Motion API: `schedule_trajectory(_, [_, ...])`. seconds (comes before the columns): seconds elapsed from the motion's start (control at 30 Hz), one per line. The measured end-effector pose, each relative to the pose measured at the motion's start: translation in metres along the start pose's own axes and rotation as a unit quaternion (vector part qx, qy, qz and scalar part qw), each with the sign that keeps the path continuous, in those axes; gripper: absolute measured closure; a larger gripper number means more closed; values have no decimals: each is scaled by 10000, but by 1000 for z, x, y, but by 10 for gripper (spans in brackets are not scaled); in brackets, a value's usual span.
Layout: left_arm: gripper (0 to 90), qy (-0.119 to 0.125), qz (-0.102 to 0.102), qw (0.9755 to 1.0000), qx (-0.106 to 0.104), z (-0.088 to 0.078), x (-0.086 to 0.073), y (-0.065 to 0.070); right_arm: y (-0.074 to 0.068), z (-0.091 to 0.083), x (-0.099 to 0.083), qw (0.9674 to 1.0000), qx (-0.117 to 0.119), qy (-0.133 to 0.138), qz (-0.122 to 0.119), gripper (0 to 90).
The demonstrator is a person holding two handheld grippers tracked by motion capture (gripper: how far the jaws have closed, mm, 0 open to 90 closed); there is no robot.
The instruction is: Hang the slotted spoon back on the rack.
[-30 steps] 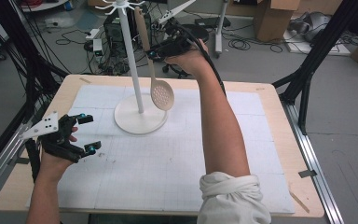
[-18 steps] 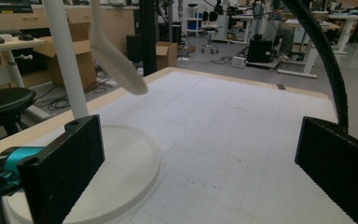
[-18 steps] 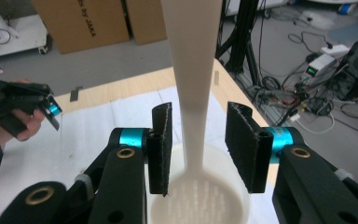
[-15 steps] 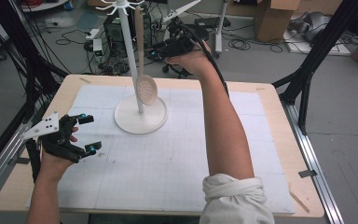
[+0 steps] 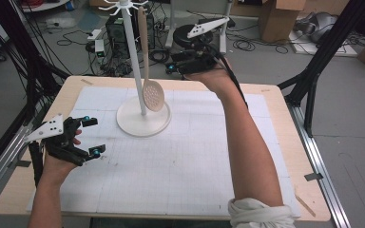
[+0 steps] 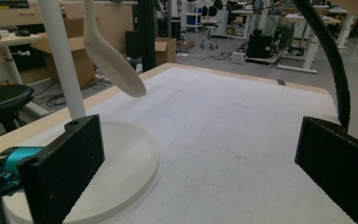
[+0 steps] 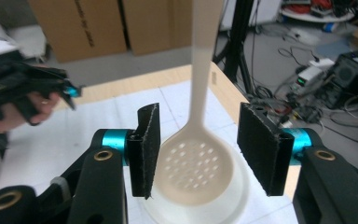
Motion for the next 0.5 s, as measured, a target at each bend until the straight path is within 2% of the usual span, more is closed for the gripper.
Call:
schedule_trajectory(0.13, [18,3,-23,10000,-18,2,0,1,-9,-16,-14,9999,-66,140,-63,432])
schedule_trajectory(0.23, [18,-23,-6,10000,-16,2,0,1,-14,-30,-26,9992,-132,378,-50,419])
schedule_trajectory(0.3, [18,-17,-10,10000,-19,2,0,1,-19,-38,-37,9989,-217,408,-28,406])
schedule_trajectory(0.5, [18,-21,-13,10000,-17,3,0,1,-32,-56,-66,9980,-247,583,14,386])
Point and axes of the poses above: each handheld gripper's, and its own axes: z roughly forward along the jaws, x roughly out of its top, y roughly to its right, the point moved 3 cm from there along z, roughly forward along the jaws, and after that the axes turned 3 degrees about x, right-handed, at the moved point
